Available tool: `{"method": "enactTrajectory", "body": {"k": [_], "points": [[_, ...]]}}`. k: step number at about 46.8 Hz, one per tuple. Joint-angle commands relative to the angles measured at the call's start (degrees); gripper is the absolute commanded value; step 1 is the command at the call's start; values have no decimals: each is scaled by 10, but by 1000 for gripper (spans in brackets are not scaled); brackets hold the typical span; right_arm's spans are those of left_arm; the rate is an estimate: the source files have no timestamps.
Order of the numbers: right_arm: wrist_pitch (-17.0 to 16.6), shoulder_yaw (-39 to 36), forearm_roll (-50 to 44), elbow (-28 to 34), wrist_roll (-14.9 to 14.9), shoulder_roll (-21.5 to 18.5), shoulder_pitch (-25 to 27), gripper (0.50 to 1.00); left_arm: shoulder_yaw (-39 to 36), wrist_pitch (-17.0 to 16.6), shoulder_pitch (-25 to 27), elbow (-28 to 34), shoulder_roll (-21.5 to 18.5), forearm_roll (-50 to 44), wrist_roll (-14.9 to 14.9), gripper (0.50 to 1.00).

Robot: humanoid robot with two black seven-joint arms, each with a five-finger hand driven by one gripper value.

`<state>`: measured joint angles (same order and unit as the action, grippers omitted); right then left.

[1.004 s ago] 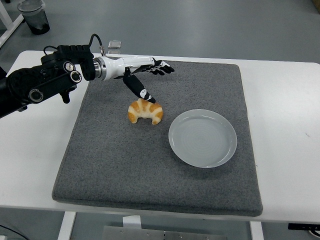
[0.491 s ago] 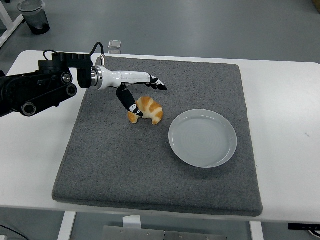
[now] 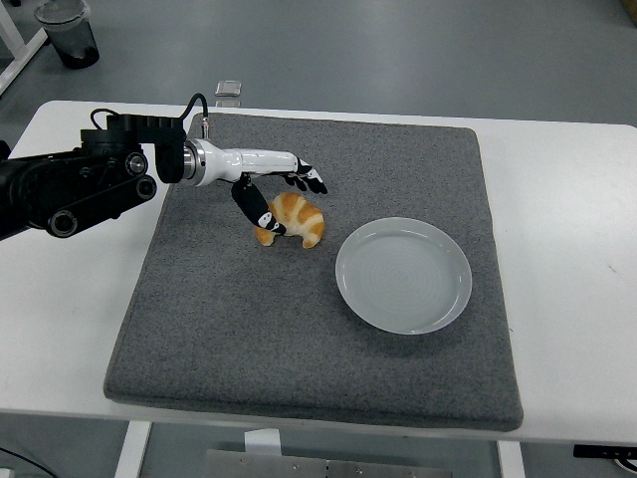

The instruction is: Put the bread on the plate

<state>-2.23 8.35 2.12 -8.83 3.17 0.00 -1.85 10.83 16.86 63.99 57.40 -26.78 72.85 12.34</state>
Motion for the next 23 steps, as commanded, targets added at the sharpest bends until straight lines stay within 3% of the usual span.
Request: {"method": "enactTrajectory", "body": {"k": [1, 23], "points": [[-1, 0, 0, 0, 0, 0, 0, 932, 0, -5, -1, -4, 2, 0, 0, 876], [0, 0, 0, 0, 0, 0, 0, 930, -22, -7, -12, -17, 23, 2, 0, 889]]}}
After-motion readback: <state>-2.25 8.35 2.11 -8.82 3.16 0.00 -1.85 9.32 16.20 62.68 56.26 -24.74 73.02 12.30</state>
